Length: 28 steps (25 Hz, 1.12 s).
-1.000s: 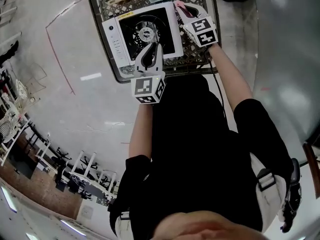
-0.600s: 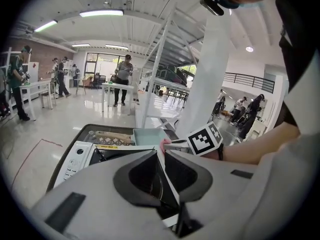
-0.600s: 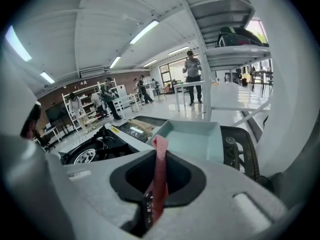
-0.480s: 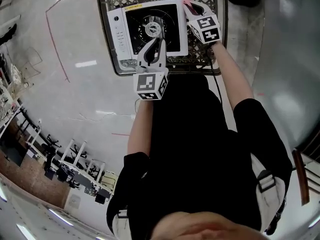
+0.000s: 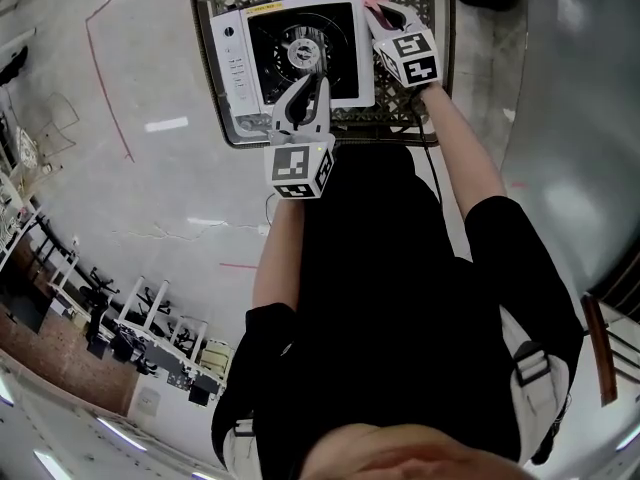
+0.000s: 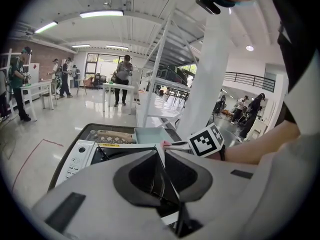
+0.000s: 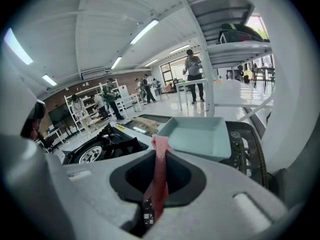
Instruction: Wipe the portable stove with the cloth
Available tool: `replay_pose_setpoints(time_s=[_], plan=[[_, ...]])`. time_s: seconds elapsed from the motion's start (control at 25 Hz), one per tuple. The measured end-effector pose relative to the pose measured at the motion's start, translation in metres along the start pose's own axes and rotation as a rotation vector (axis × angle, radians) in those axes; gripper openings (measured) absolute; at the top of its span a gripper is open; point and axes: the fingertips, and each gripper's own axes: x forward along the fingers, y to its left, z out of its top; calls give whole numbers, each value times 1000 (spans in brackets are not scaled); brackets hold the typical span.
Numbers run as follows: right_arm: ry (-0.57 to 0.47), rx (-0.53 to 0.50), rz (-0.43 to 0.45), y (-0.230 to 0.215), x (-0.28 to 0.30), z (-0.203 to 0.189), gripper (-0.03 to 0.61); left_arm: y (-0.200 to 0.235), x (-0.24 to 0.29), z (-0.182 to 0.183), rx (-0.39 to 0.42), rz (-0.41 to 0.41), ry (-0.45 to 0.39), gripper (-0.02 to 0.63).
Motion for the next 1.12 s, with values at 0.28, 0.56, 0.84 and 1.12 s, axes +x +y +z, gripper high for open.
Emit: replay_pose_setpoints(time_s=[0.28, 0.56, 0.84, 1.12], plan=[[12, -11, 1, 12, -14, -14, 34, -1, -5, -5, 10, -27, 12, 46], [19, 4, 1, 29, -32, -35, 34, 1, -13, -16, 2, -33, 17, 46], [33, 9, 7, 44, -48, -51, 34, -5, -17, -26, 7, -54, 25, 47], [40, 19, -20, 56, -60, -64, 34, -12, -25, -35, 21, -95, 40, 46]])
